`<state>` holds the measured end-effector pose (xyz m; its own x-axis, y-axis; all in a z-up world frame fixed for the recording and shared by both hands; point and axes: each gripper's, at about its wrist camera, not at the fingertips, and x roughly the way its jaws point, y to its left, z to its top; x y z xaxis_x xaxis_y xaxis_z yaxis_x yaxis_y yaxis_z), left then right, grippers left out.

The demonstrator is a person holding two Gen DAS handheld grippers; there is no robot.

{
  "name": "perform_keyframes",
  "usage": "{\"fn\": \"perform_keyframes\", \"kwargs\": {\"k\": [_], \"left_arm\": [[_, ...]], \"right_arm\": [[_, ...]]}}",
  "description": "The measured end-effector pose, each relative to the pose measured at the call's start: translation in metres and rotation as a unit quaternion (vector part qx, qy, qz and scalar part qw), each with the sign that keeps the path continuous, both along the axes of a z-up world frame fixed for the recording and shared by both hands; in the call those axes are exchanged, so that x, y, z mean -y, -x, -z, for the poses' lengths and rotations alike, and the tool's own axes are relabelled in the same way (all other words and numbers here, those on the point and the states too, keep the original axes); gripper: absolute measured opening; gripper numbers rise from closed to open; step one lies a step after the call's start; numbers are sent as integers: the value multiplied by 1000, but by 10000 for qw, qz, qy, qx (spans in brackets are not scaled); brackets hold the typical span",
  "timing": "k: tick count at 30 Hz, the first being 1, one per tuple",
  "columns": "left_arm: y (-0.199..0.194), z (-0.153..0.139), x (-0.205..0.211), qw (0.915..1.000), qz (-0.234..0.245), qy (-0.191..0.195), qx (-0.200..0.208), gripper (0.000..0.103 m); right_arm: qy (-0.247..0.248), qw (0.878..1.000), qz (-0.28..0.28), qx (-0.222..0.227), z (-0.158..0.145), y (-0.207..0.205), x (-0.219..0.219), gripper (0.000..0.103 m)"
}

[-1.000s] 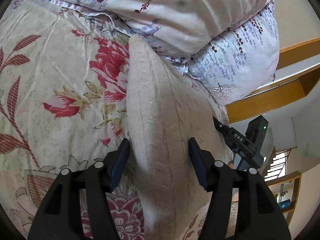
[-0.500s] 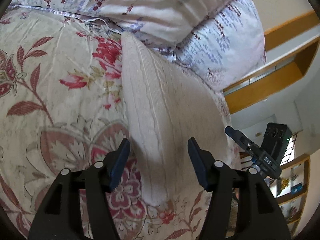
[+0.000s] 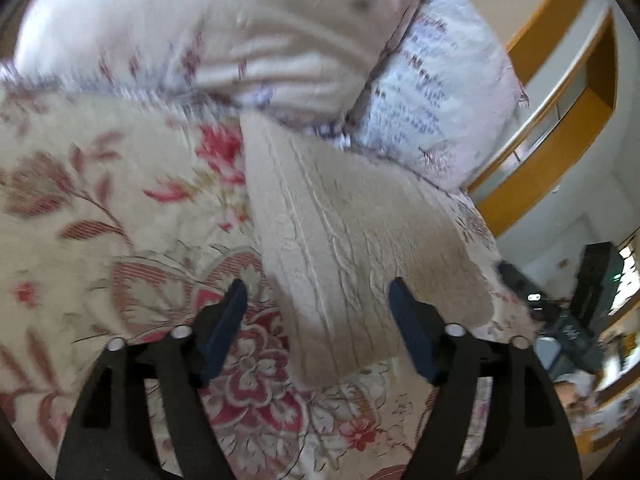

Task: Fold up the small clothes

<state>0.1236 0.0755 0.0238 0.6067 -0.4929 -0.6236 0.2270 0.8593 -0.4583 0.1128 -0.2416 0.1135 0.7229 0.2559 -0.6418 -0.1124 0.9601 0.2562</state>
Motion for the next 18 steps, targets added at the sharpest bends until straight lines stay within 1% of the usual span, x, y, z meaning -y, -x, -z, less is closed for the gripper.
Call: {"fn": "perform_keyframes", "kwargs": {"k": [1, 2, 3, 5, 7, 9, 12, 14, 16, 18], "left_arm": [[7, -2, 0, 9999, -84, -97, 102, 82], [14, -4, -1, 9994, -195, -219, 169, 89], [22, -5, -1, 9982, -375, -421, 226, 92], [30, -6, 2, 9958, -545, -684, 282, 97], [39, -5, 5, 9920, -724, -993, 281, 101], [47, -5, 10, 9894, -762, -1196, 310, 101], [53, -2, 21, 9870, -629, -1453, 289, 101], [55, 1, 30, 9845, -564, -1632, 291, 101], [55, 4, 38, 9818, -507, -1813, 243, 101], [56, 8, 45, 9806, -420, -1904, 196, 101]], "right_arm": [[99, 9996, 191, 160, -4, 7, 3, 102], [206, 9988, 342, 289, -8, 13, 5, 102], [299, 9979, 450, 362, -10, 18, 6, 102], [397, 9968, 557, 426, -12, 22, 5, 102], [369, 9971, 523, 406, -13, 25, 5, 102], [252, 9981, 473, 318, -12, 27, 4, 102], [10, 9994, 319, 132, -6, 31, -1, 102], [-94, 9994, 286, -181, 2, 31, -7, 102], [-236, 9990, 224, -313, 8, 33, -11, 102], [-218, 9981, 308, -490, 15, 34, -15, 102]]}}
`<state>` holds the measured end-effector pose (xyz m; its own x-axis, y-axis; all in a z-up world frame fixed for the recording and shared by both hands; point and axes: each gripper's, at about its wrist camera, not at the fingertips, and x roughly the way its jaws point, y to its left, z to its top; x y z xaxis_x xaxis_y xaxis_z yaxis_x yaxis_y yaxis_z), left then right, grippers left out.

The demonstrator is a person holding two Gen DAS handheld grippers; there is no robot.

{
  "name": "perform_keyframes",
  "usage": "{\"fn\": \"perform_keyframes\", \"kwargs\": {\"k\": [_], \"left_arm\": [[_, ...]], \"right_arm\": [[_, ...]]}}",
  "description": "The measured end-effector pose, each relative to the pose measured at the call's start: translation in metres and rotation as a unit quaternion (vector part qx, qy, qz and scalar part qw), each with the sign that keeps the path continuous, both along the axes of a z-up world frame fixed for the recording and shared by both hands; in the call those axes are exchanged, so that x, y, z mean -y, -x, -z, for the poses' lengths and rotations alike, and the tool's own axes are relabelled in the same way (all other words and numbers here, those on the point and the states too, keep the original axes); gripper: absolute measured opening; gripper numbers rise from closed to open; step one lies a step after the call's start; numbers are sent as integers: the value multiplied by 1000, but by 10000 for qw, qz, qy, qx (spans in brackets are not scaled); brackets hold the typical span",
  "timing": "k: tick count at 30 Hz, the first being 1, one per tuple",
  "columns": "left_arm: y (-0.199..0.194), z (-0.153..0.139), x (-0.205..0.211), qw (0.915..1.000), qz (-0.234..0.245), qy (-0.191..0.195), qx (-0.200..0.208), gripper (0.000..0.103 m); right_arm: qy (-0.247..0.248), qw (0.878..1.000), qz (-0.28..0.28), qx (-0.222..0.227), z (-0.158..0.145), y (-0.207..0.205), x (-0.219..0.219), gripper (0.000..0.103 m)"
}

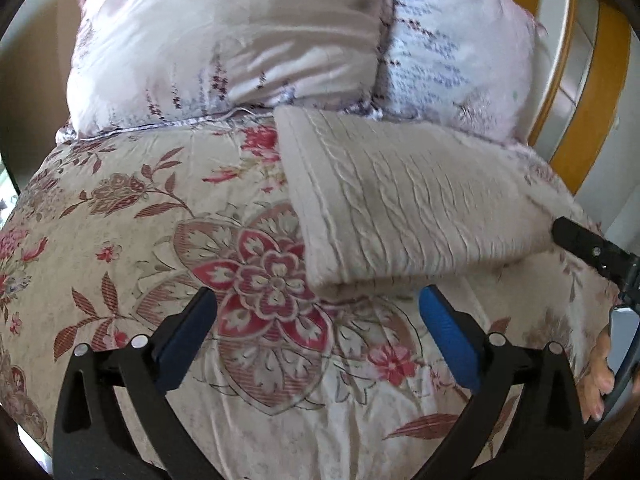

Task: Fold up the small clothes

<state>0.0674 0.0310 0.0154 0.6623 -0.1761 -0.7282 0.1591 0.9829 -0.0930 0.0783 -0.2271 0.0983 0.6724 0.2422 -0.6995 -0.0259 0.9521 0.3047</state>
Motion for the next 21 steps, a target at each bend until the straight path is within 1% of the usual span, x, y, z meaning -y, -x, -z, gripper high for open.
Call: {"fn": "perform_keyframes", "kwargs": {"k": [2, 3, 5, 11, 18, 21], "left_arm": [[-1, 5, 4, 9999, 12, -54, -125, 101], [-2, 9, 6, 9998, -4, -73, -201, 101], [-5, 13, 8, 9995, 2, -72, -291, 101], [-11, 24, 12, 9984, -74, -242, -512, 101], [-12, 26, 19, 9973, -128, -550, -462, 101], [-12, 27, 21, 9967, -144, -648, -464, 101]], "right_arm": [[184, 9996, -8, -221, 9, -1, -7, 102], [386, 9987, 18, -336, 14, -1, -12, 102], [634, 9970, 46, -452, 20, -1, -18, 102], [820, 9928, 59, -875, 38, -6, -23, 102], [1096, 9888, 65, -1015, 44, -8, -29, 102], [1345, 9849, 6, -1087, 47, -10, -33, 102]]}}
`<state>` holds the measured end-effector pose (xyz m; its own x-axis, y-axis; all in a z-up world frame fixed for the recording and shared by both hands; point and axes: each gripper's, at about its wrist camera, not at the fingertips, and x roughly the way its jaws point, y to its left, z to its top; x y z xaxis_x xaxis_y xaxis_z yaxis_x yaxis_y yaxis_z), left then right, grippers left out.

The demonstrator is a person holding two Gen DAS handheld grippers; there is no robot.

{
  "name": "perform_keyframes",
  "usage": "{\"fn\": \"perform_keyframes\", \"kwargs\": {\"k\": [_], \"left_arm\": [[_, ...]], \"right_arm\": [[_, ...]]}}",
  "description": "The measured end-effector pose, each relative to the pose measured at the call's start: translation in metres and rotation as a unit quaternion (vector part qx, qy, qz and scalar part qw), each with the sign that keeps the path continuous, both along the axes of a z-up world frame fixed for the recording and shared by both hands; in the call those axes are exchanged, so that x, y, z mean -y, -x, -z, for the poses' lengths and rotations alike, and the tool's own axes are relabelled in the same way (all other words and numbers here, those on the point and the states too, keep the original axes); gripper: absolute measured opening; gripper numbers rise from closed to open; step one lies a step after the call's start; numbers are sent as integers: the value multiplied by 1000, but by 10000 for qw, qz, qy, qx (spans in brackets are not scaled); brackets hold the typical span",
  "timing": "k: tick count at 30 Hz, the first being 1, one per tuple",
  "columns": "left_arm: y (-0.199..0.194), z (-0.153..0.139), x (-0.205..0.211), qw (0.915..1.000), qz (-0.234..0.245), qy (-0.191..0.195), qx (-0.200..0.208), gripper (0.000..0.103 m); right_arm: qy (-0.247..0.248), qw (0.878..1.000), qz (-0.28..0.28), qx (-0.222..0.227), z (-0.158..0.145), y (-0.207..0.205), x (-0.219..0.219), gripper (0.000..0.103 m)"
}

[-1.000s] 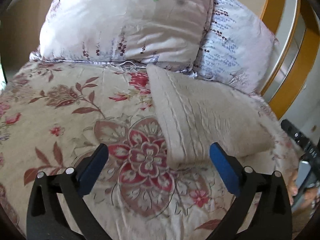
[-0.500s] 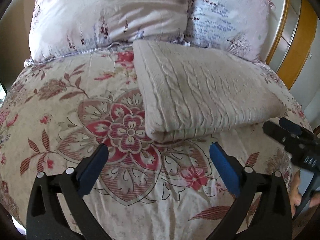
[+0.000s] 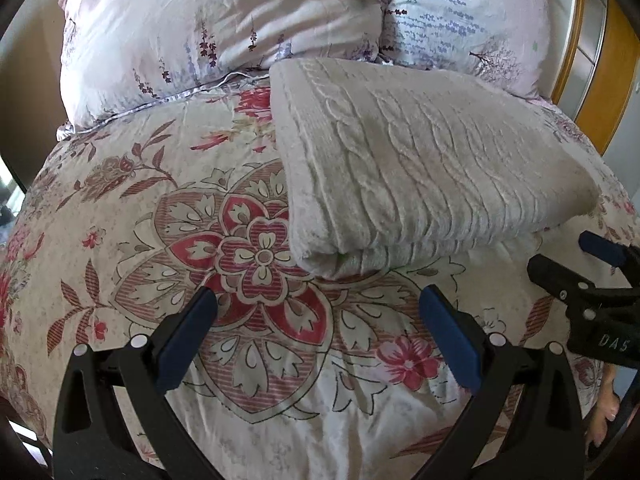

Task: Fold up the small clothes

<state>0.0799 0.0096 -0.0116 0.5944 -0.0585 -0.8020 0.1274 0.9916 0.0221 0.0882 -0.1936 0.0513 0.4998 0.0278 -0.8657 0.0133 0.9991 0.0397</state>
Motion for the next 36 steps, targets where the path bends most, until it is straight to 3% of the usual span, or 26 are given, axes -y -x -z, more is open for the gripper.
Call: {"fn": "perform_keyframes", "kwargs": {"k": [36], "left_arm": [[0, 1, 0, 10000, -8, -1, 11, 101]], "right_arm": [[84, 10000, 17, -18, 1, 0, -1, 102]]}}
